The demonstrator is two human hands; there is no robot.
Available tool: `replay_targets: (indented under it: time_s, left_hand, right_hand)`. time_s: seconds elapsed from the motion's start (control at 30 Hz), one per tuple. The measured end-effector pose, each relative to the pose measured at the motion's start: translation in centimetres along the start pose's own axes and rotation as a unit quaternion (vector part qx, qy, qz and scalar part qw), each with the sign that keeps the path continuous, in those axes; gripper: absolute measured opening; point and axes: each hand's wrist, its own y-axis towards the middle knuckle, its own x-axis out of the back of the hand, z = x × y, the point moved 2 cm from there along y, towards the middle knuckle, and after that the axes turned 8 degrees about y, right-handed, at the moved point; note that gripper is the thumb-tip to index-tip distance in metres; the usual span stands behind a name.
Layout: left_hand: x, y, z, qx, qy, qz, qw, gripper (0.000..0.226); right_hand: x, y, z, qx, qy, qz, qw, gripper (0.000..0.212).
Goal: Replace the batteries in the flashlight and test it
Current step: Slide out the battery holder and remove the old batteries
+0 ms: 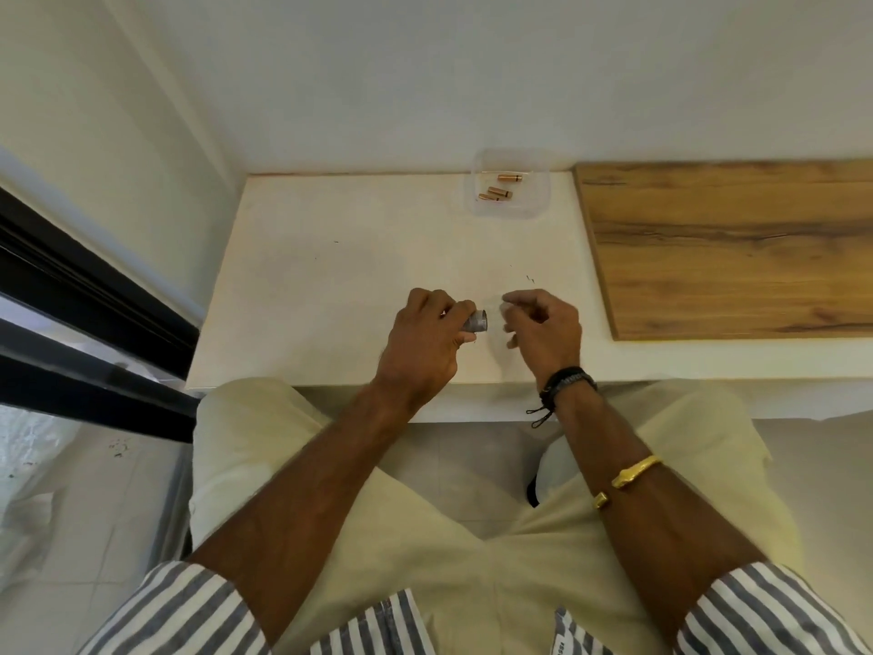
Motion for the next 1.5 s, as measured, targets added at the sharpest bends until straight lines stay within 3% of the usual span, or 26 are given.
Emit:
replay_targets:
  time_s: [0.1,0.2,0.43,0.63,0.87,1.0,1.13,1.27,1.5]
  left_hand:
    - [0.0,0.4,0.2,-0.031,0.083,0.013,0.996,0.041]
    - [0.2,1.0,0.4,-0.069,0.137,0.011,0.988,0.032]
    - [1.2,2.5,-0.1,-0.15,0.183,0.005,0.972,0.019]
    - [1.2,2.7,0.3,-0.144,0.169,-0.007,0.975,0.022]
    - [0.9,2.4,2.4,-0.037,0.116,-0.007,0.993,0.026]
    - [0.8,2.3,3.6,0.089,0.01,0.014,0.996,0.025]
    - [0.4,1.9,4.1,0.189,-0.136,0.005,0.973,0.019]
    - [-0.2,1.7,4.0,0.227,-0.212,-0.023,0.95,0.018]
    - [-1.1,2.0,4.5,0.265,-0.224,-0.017,0.938,0.027]
  right_hand:
    - [-0.9,-1.2,-0.3,-0.157,0.149,0.075,0.973,0.016]
    - [-1.1,-1.5,-0.4,-0.246,0.231,0.126,0.933,0.022]
    - [-1.2,-1.6,-1.2,-0.291,0.308,0.146,0.894,0.018]
    - [-0.6,-1.4,-1.1,-0.301,0.338,0.13,0.882,0.021]
    - [0.4,-0.7,-0.7,-0.27,0.32,0.067,0.906,0.018]
    - [0.9,-0.5,-0.5,-0.259,0.347,0.051,0.9,0.015]
    - [0.8,-0.6,-0.5,-0.258,0.37,0.046,0.891,0.013]
    - [0.7,-0.6,-0.6,-0.257,0.38,0.049,0.887,0.014]
    - [0.5,-0.6,-0.7,-0.257,0.387,0.058,0.884,0.02]
